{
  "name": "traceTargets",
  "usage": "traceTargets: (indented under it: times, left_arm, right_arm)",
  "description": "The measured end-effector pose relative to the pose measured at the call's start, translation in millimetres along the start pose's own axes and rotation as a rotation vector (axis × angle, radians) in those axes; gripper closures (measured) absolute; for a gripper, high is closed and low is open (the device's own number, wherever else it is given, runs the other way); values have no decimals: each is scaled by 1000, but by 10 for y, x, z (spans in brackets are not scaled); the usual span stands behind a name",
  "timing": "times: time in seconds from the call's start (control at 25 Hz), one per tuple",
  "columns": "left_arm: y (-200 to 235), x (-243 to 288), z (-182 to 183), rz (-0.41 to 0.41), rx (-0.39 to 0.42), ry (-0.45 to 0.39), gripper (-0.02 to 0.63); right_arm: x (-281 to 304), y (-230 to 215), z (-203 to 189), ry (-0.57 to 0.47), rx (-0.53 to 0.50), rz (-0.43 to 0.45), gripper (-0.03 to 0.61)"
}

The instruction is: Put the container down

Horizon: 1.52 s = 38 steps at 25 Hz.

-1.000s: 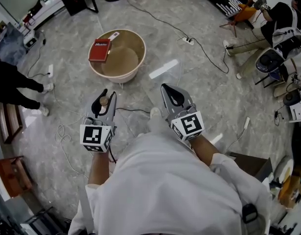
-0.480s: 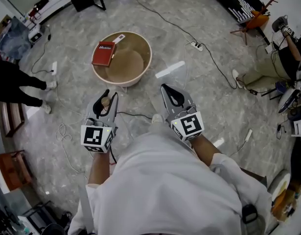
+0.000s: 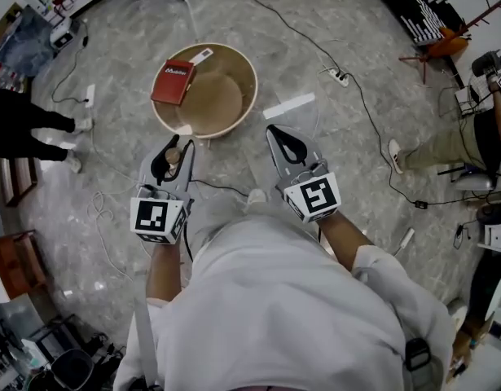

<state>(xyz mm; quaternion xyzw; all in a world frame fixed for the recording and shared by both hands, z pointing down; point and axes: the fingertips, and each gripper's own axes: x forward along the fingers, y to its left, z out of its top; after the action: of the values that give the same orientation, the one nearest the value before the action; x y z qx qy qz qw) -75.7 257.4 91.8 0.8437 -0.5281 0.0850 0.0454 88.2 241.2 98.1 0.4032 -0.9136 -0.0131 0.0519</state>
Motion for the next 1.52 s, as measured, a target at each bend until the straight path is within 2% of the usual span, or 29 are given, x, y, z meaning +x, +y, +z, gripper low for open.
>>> traceTargets:
  times: [0.4,1.0,1.52]
  left_arm:
    - [388,513,-86,-17,-12,16,500]
    - [1157,1595,-172,-136,-3,20,500]
    - [1709,2506,-570,-155,39,37,499]
  right_arm:
    - [591,-221,-145,34,25,-3,575]
    - [1706,-759,-168,57,4,-93,575]
    - [2538,-1173,-651,108,-6,-123,575]
